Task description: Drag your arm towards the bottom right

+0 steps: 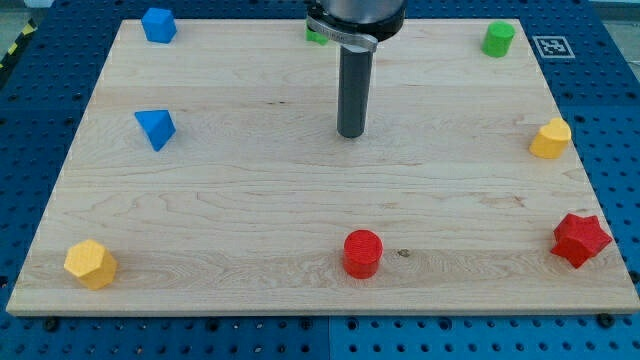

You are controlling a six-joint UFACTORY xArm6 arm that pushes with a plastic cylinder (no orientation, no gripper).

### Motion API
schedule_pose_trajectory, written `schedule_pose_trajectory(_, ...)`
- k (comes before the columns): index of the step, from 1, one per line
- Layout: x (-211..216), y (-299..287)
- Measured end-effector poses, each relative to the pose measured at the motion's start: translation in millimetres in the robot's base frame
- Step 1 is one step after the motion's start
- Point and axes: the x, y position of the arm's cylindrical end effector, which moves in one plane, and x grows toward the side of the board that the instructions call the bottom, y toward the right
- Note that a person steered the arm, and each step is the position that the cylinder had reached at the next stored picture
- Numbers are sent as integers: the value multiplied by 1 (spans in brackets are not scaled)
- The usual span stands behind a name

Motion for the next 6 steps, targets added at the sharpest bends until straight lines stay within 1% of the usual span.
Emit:
schedule_pose_trajectory(1, 1, 2)
schedule_pose_trajectory(2, 25, 21)
schedule_pose_trajectory(3, 67, 31)
schedule_pose_trajectory(4, 114, 59)
schedule_pose_trajectory(5, 135, 67)
schedule_pose_trajectory(6, 142, 82)
